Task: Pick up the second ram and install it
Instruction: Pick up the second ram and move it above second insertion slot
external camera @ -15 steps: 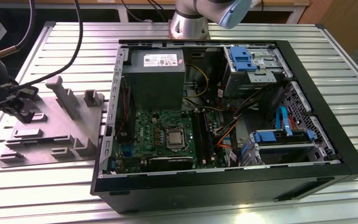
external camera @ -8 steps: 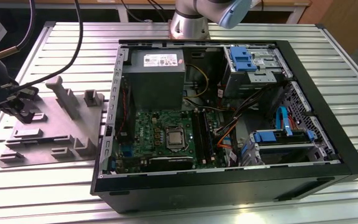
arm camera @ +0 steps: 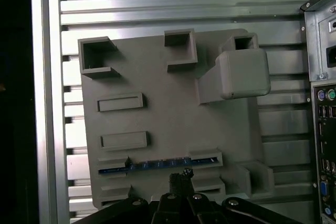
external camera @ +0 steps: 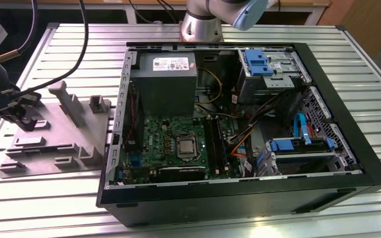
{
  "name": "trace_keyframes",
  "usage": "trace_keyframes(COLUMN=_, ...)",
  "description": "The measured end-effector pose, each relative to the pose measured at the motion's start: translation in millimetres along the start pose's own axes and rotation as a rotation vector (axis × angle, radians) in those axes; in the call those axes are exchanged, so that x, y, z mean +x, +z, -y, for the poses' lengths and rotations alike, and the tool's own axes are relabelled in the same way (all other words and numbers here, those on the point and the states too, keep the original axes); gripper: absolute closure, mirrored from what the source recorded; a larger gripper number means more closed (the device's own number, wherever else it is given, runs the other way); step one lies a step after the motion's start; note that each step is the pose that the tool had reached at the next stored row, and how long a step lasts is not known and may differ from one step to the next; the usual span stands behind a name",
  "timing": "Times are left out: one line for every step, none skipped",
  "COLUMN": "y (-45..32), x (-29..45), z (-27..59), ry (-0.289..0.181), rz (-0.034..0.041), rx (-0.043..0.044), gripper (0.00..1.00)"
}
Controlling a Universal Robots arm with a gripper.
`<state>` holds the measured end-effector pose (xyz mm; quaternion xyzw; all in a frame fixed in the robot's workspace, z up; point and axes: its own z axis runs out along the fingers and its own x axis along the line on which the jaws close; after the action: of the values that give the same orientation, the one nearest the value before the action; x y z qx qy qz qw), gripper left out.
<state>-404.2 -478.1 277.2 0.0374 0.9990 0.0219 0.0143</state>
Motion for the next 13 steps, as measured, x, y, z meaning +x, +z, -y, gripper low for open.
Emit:
trace_keyframes(y=0.1, x=0.0, z=0.0, ry=-0.004, rz=-0.0002, rx=-0.0001, gripper=0.9)
trace_keyframes(y=0.2, x=0.1, z=0.0, ry=-0.011, rz=-0.0005, rx=-0.0003, gripper=0.9)
trace_keyframes(y=0.3, x=0.0, z=0.0, ry=-0.021, rz=-0.0011, rx=-0.0005, gripper=0.9)
trace_keyframes(y=0.5, x=0.0, z=0.0, ry=-0.033, rz=-0.0015, rx=-0.0009, gripper=0.9)
trace_keyframes(y=0.6, x=0.1, z=0.0, ry=-0.046, rz=-0.0021, rx=-0.0012, gripper=0.9)
trace_keyframes(y=0.6, x=0.1, z=0.0, ry=-0.058, rz=-0.0027, rx=-0.0016, gripper=0.9)
trace_keyframes(y=0.7, x=0.1, z=0.0, ry=-0.072, rz=-0.0033, rx=-0.0019, gripper=0.9)
trace_keyframes(y=0.8, x=0.1, z=0.0, ry=-0.086, rz=-0.0039, rx=-0.0023, gripper=0.9)
trace_keyframes(y=0.9, x=0.1, z=0.0, ry=-0.1, rz=-0.0046, rx=-0.0026, gripper=0.9)
trace_keyframes(y=1.0, x=0.1, z=0.0, ry=-0.116, rz=-0.0052, rx=-0.0031, gripper=0.9)
trace_keyframes(y=1.1, x=0.1, z=0.0, ry=-0.133, rz=-0.006, rx=-0.0036, gripper=0.9)
trace_keyframes(y=1.3, x=0.1, z=0.1, ry=-0.151, rz=-0.0068, rx=-0.0041, gripper=0.9)
trace_keyframes(y=1.5, x=0.1, z=0.1, ry=-0.169, rz=-0.0076, rx=-0.0045, gripper=0.9)
